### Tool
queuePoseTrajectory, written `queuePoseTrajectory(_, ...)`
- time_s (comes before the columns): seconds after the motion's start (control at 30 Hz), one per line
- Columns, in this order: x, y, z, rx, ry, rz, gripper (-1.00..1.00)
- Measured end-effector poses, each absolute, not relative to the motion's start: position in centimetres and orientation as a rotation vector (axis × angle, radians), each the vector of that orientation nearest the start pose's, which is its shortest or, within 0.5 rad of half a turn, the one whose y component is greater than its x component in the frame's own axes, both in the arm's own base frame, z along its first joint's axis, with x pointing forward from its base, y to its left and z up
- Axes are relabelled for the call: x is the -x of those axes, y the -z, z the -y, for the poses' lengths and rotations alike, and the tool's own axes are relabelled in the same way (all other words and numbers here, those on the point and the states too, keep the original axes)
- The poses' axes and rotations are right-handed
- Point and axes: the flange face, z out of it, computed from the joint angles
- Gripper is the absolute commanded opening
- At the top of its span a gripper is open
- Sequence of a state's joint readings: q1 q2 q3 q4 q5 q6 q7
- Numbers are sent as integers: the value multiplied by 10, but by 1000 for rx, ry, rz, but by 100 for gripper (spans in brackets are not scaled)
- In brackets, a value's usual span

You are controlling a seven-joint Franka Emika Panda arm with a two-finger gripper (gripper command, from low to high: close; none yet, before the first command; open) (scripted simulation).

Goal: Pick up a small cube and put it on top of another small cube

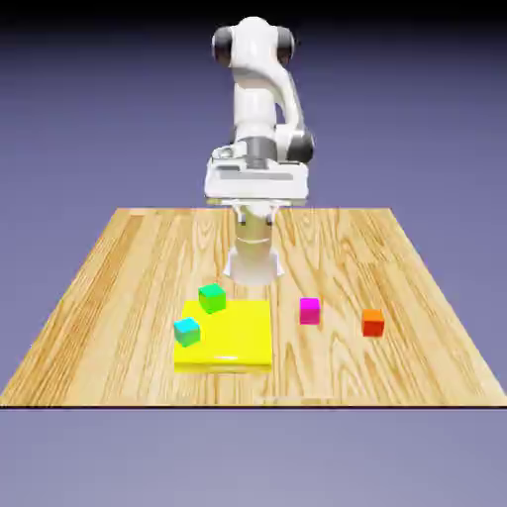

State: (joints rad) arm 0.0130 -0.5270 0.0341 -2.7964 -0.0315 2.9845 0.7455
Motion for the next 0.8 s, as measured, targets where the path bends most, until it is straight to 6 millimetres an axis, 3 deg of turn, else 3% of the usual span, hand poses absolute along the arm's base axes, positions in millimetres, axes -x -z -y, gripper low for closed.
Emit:
queuePoseTrajectory(0.17, -404, -363, -83, 2975, 604, -651, 0)
queuePoseTrajectory(0.33, -388, -289, -136, 3290, 223, -341, 0)
queuePoseTrajectory(0.57, -337, -204, -195, 3585, -283, 222, 0)
queuePoseTrajectory(0.8, -277, -152, -238, 3688, -660, 892, 0)
